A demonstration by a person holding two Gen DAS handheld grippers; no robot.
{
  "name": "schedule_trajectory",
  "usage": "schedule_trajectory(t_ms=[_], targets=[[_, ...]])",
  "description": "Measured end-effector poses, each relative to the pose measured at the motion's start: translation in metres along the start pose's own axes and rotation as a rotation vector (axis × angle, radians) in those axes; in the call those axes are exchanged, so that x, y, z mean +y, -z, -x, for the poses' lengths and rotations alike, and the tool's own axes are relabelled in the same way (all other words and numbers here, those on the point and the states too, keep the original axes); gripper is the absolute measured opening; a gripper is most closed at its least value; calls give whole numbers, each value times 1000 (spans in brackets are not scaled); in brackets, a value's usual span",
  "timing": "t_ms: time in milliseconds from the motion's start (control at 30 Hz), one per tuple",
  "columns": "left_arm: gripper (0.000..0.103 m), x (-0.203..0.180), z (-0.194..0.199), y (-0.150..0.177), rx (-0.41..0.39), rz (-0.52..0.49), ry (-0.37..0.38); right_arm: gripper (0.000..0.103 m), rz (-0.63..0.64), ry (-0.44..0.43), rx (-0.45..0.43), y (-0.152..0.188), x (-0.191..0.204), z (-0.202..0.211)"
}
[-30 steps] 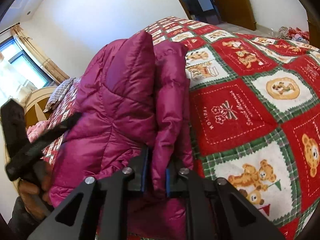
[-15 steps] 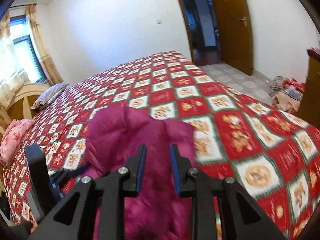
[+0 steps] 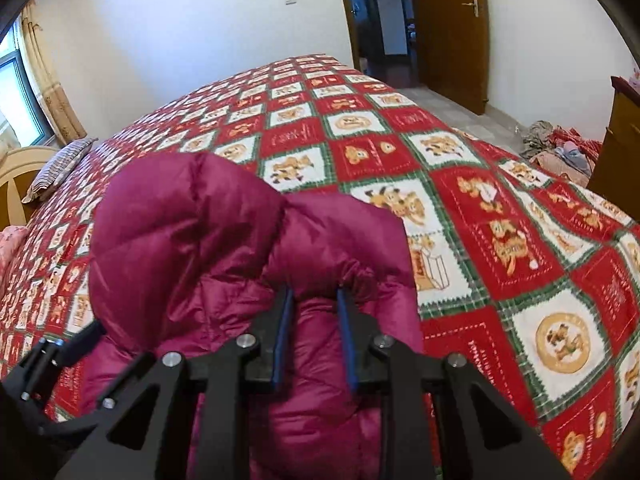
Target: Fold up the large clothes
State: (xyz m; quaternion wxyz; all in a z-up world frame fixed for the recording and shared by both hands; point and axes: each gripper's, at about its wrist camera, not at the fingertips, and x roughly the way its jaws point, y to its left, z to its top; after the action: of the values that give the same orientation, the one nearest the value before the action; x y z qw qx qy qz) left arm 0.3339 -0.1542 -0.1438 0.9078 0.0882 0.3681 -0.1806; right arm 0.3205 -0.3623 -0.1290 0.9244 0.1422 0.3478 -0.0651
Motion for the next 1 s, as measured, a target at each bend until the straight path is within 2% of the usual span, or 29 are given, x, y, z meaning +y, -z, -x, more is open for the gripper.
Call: schedule_trajectory(t_ms=[100,200,267,433,533,633,700,767,1000], targets=[[68,1,-3,-2,5,7,6,23,12,30,-4,8,1,-9],[69,6,-4,-5,14,34,32,22,38,66,-51,17,4,-18],[69,11,-1,-7,10,59,49,22,25,61,-56,19,2,-19],[69,31,13,-23,-53,163,39,22,15,45,-58,20,-1,-20],[69,37,-4,-50,-43,148,-25,22,5,34,-65,21,-2,-19],[69,34,-37,-63,17,144,-71,22,0,30,-69,21,-3,-19],[71,31,-61,-64,63,134,-85,22,-9,21,-73,22,-6,-20],[77,30,-71,-61,70,122,-113,22,-32,2,-73,22,-10,-20],[79,27,-87,-51,84,120,-130,22,-55,-27,-66,20,-15,-21]])
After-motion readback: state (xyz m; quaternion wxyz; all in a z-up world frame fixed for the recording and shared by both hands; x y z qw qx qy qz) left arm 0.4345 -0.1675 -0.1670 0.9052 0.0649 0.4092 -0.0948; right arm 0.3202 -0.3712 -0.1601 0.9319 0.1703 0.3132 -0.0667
